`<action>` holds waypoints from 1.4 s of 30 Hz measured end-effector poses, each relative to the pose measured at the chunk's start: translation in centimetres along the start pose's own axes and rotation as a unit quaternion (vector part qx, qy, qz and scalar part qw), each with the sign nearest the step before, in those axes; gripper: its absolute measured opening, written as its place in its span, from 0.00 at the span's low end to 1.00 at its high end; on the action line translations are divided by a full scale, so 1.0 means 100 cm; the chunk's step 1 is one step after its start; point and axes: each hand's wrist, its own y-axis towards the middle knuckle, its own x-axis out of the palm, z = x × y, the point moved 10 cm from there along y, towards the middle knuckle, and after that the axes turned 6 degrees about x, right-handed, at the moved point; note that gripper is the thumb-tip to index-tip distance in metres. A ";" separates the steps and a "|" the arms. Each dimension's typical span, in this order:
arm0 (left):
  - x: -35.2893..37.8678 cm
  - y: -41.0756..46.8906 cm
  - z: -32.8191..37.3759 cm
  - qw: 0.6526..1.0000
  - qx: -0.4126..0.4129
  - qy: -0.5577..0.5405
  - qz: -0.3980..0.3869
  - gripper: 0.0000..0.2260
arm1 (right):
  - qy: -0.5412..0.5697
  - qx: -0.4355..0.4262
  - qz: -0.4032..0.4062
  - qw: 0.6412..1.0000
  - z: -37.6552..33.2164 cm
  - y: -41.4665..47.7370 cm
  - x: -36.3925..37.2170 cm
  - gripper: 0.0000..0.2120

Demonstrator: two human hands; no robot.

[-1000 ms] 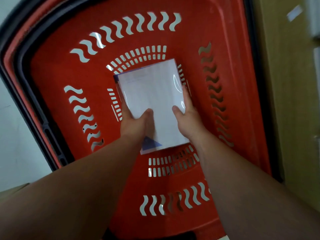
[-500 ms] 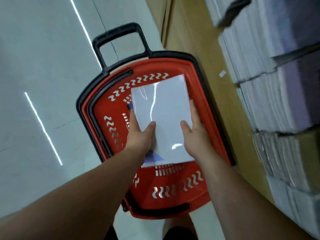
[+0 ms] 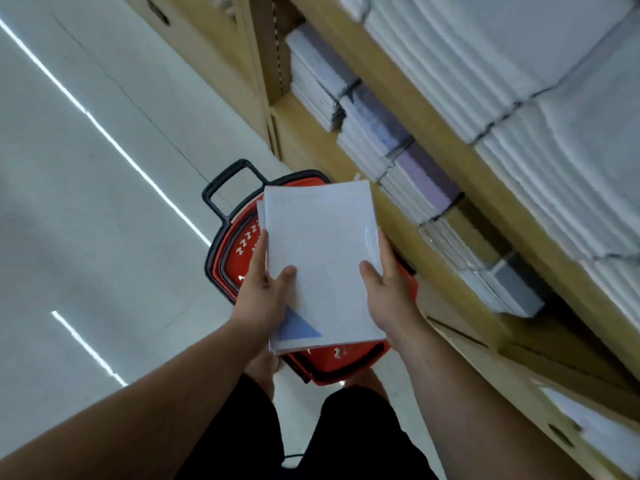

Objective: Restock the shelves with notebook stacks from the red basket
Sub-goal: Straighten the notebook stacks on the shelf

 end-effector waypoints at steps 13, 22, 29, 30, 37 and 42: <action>-0.019 -0.155 0.173 0.984 0.117 0.114 -0.074 0.30 | 0.129 -0.056 0.053 0.989 -0.065 -0.204 -0.051 0.29; -0.006 -0.180 0.240 0.971 0.168 0.106 -0.132 0.28 | 0.143 -0.150 0.112 0.972 -0.103 -0.254 -0.084 0.30; 0.027 -0.125 0.318 0.946 0.217 0.087 -0.223 0.27 | 0.267 -0.160 0.157 0.937 -0.150 -0.234 -0.096 0.34; 0.028 -0.111 0.329 0.946 0.215 0.094 -0.225 0.27 | 0.281 -0.152 0.169 0.932 -0.157 -0.227 -0.094 0.34; 0.040 -0.028 0.402 0.920 0.211 0.140 -0.299 0.25 | 0.388 -0.112 0.271 0.874 -0.211 -0.181 -0.079 0.34; 0.071 0.010 0.427 0.911 0.210 0.136 -0.327 0.25 | 0.447 -0.050 0.279 0.849 -0.221 -0.159 -0.066 0.40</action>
